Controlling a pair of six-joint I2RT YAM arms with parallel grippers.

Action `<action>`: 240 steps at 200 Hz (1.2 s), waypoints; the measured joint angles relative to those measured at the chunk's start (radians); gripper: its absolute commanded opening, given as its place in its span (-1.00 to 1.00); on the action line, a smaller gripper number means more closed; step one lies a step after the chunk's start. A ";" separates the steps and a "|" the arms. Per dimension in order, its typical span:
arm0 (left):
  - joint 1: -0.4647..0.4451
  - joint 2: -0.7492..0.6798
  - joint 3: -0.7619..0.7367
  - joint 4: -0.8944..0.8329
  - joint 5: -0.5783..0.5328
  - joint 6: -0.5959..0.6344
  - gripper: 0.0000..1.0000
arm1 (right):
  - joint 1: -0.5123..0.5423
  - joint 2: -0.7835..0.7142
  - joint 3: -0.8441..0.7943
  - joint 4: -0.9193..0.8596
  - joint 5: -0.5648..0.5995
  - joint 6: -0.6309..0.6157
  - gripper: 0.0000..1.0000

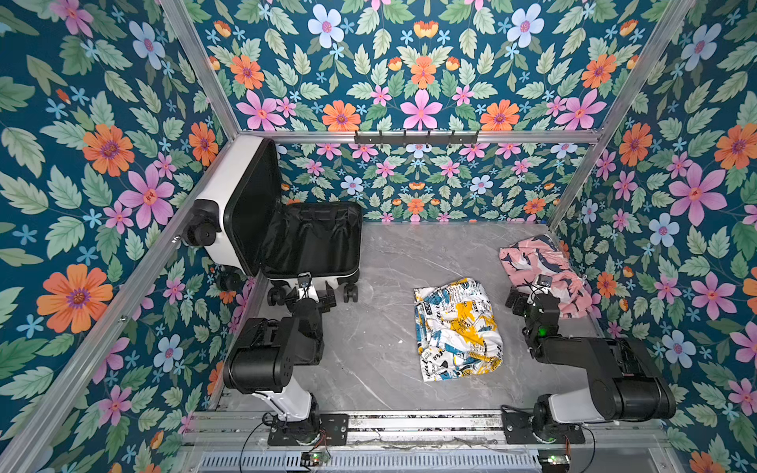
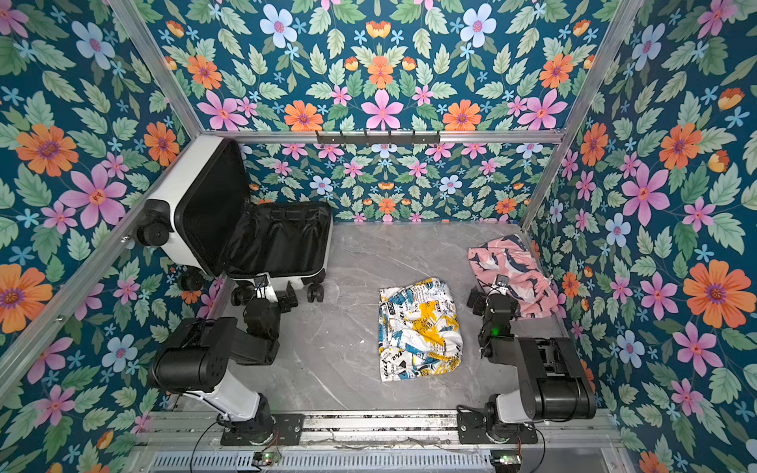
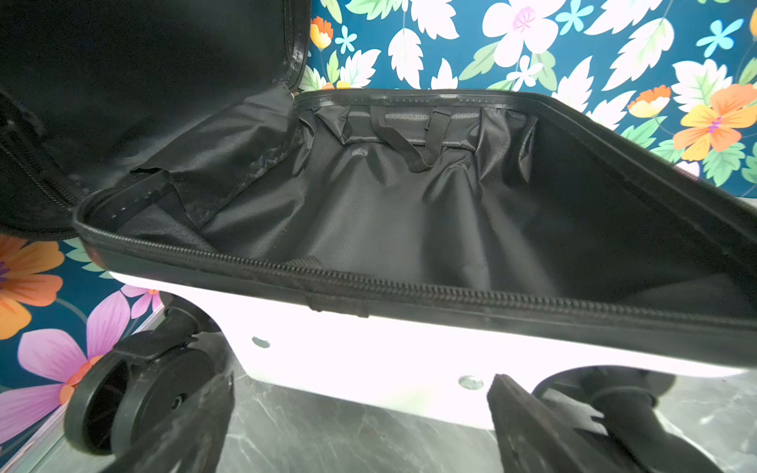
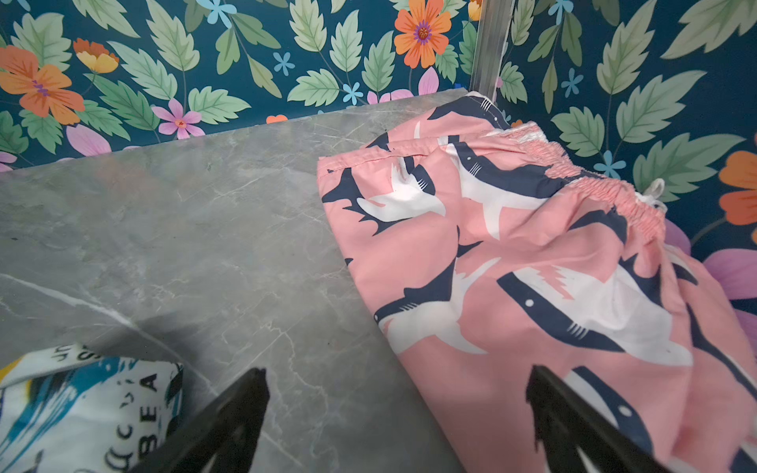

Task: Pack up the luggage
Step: 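Raise both grippers from rest toward the printed garment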

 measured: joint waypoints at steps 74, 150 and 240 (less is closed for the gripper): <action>0.000 0.000 0.000 0.000 0.002 0.000 0.99 | 0.000 0.000 -0.001 0.000 0.000 0.000 0.98; 0.000 0.000 0.000 0.000 0.002 0.000 0.99 | 0.000 0.000 -0.001 0.000 0.000 0.000 0.99; 0.008 0.000 0.000 0.000 0.013 0.000 0.99 | 0.000 0.000 -0.001 0.000 0.000 0.000 0.99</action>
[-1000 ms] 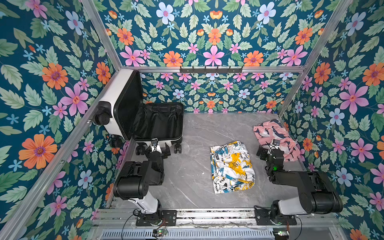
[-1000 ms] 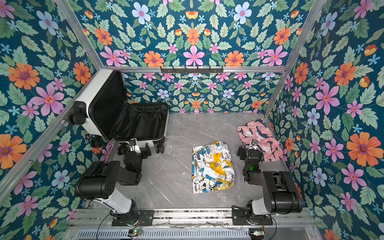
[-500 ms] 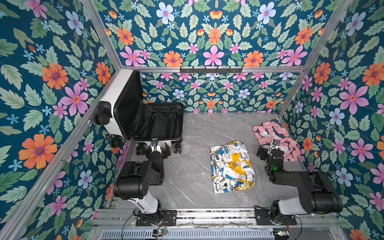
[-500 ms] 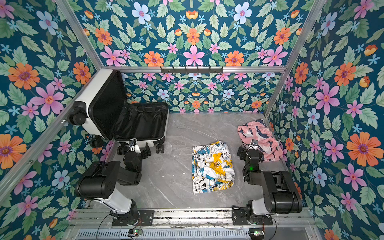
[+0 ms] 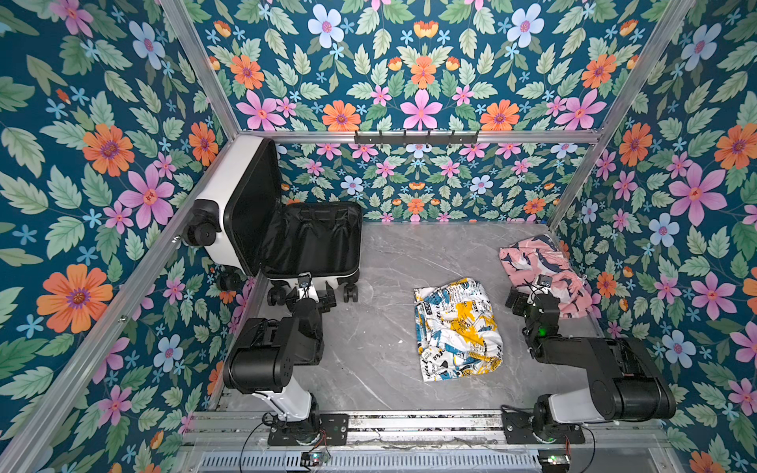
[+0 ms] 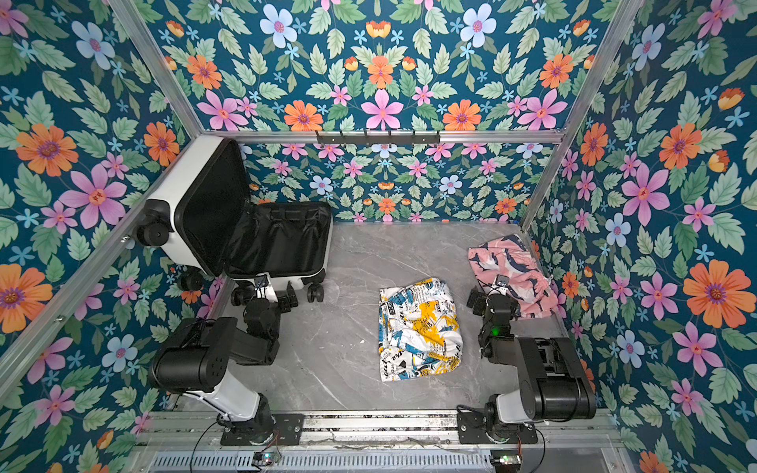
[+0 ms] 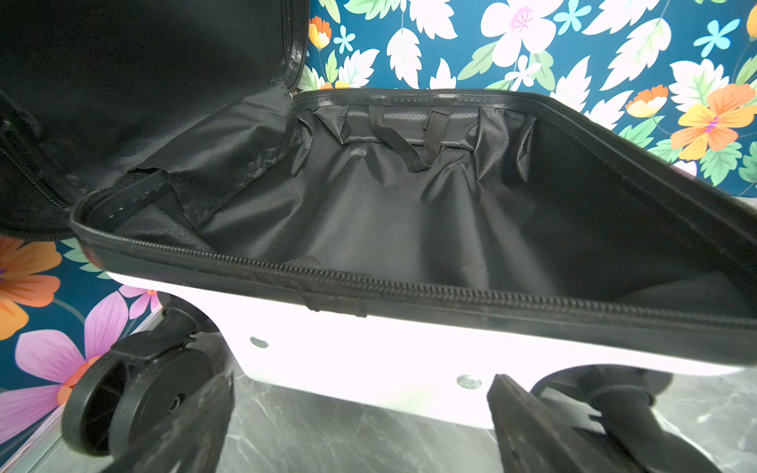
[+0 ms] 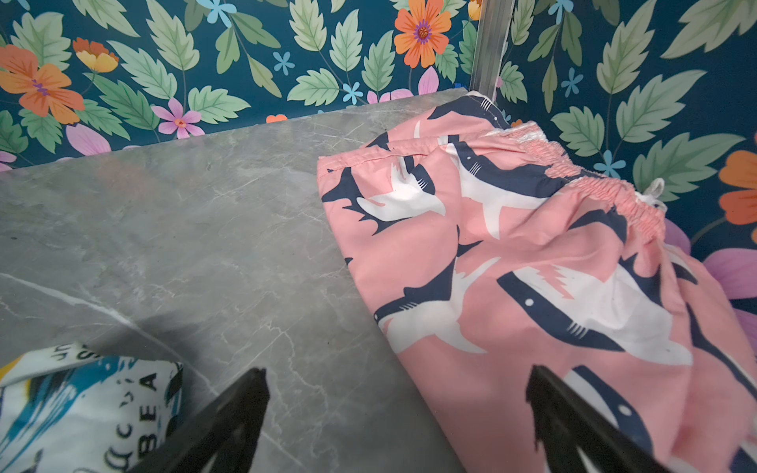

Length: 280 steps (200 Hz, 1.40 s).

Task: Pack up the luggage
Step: 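Raise both grippers from rest toward the printed garment, then grasp the white-yellow printed garment with both grippers from either side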

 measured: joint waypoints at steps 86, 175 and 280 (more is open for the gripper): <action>0.010 -0.064 0.000 -0.043 -0.015 -0.012 0.99 | 0.000 -0.016 -0.009 -0.004 0.001 0.000 0.99; 0.008 -0.537 0.220 -0.659 -0.107 -0.182 0.99 | -0.002 -0.674 0.175 -0.713 0.106 0.155 0.99; -0.257 -0.455 0.528 -1.306 0.375 -0.737 0.70 | -0.003 -0.590 0.581 -1.579 -0.478 0.572 0.38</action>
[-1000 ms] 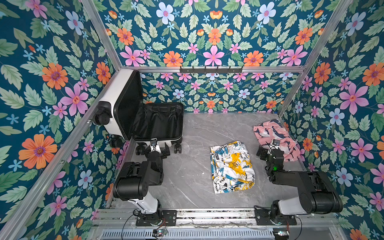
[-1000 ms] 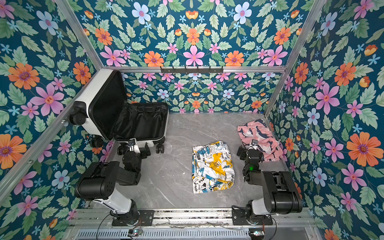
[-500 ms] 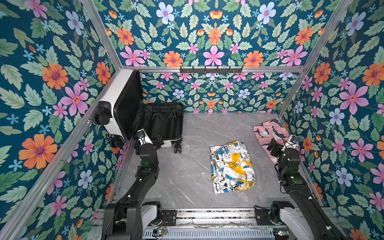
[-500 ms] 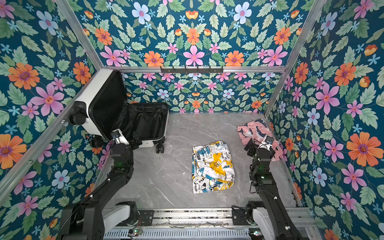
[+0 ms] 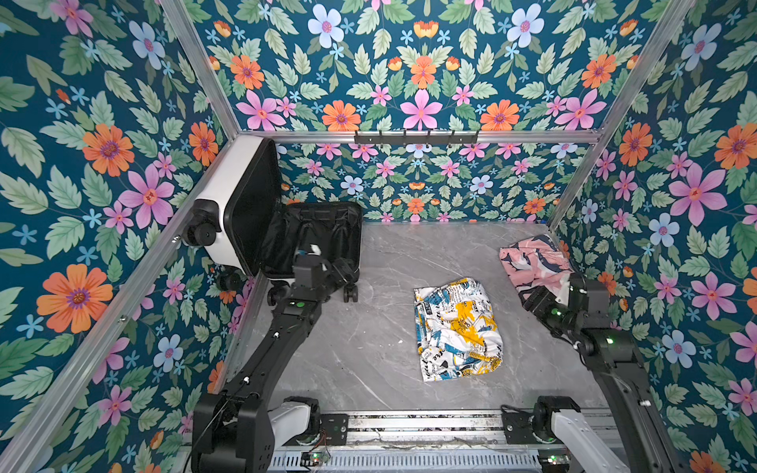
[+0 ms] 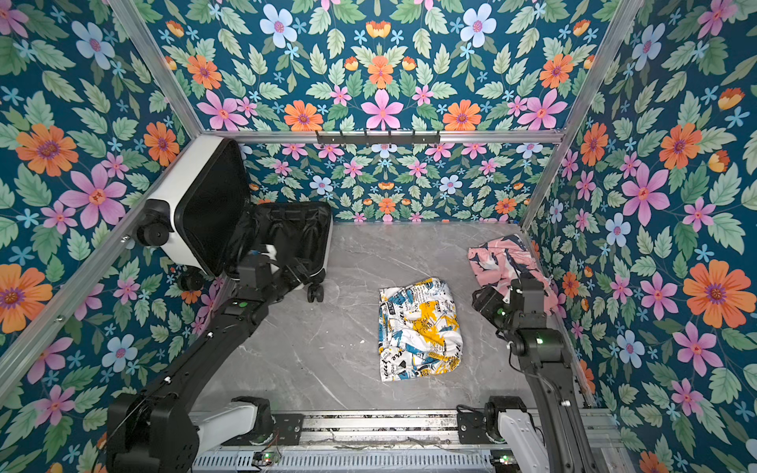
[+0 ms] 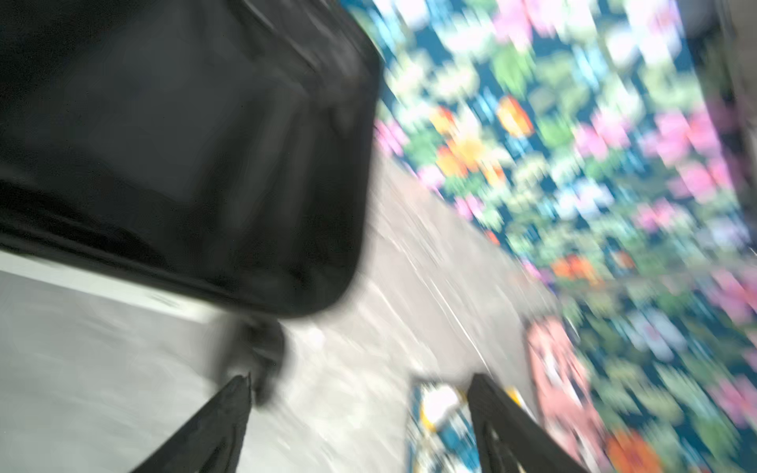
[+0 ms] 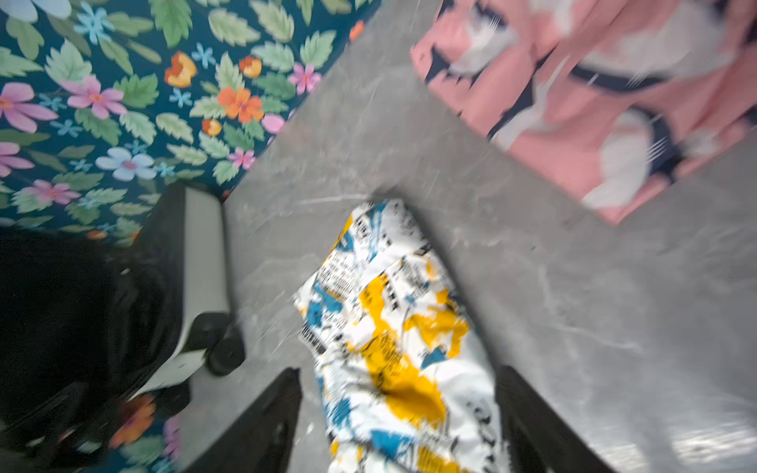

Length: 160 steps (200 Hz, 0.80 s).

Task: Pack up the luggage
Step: 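Grasp the white-yellow printed garment with both grippers from either side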

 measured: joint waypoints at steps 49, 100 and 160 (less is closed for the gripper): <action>-0.354 0.109 -0.185 0.061 0.014 -0.254 0.78 | 0.000 0.156 -0.053 -0.039 -0.211 0.011 0.76; -0.494 0.357 -0.164 0.208 0.050 -0.371 0.82 | 0.000 0.340 -0.138 0.020 -0.253 -0.008 0.81; -0.507 0.491 -0.152 0.460 0.104 -0.421 0.88 | 0.000 0.507 -0.196 0.191 -0.292 -0.012 0.88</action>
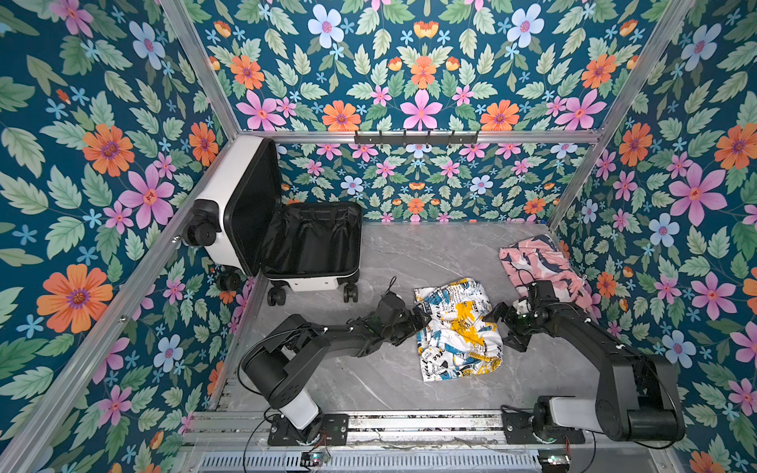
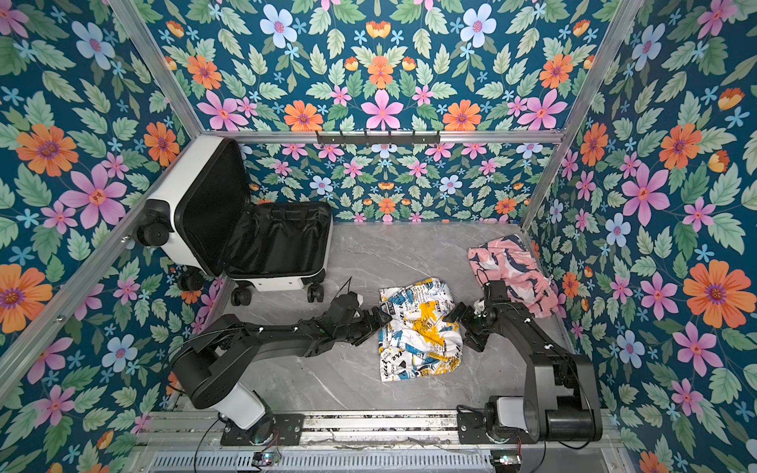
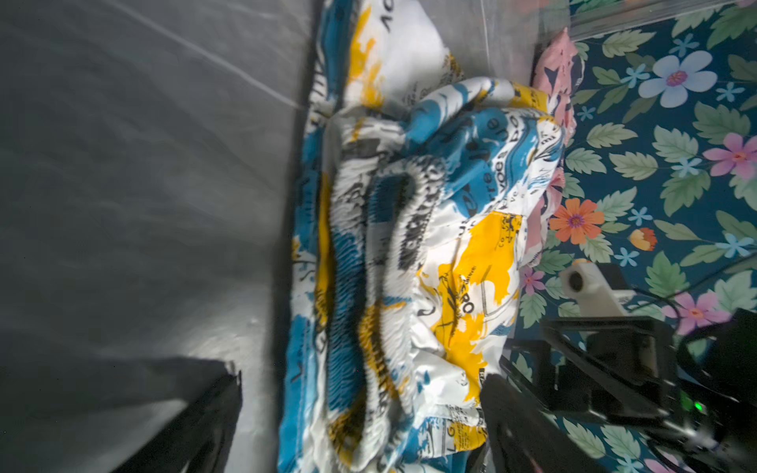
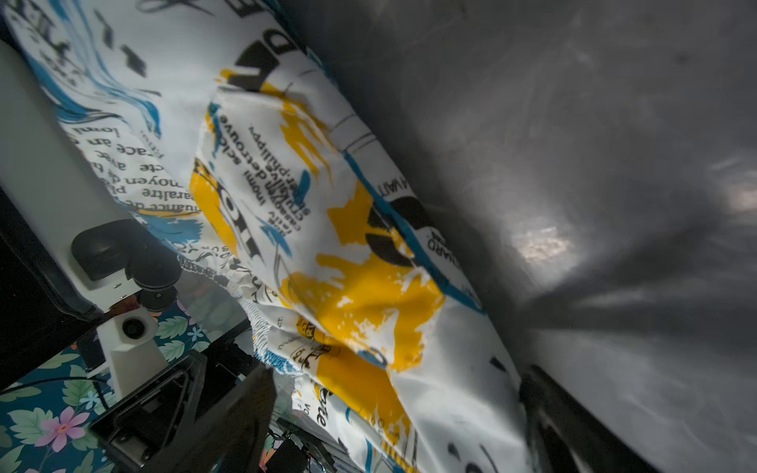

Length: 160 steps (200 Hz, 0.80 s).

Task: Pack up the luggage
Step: 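Grasp the white-yellow printed garment with both grippers from either side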

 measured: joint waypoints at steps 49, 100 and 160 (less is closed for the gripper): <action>-0.010 0.140 0.058 0.147 0.074 0.009 0.77 | -0.001 0.105 -0.019 0.123 -0.074 0.000 0.73; -0.019 0.241 0.074 0.281 0.129 0.029 0.08 | 0.001 0.134 -0.057 0.230 -0.144 0.005 0.18; -0.030 0.270 0.101 0.245 0.149 0.023 -1.00 | 0.065 0.096 -0.052 0.203 -0.093 0.024 -0.46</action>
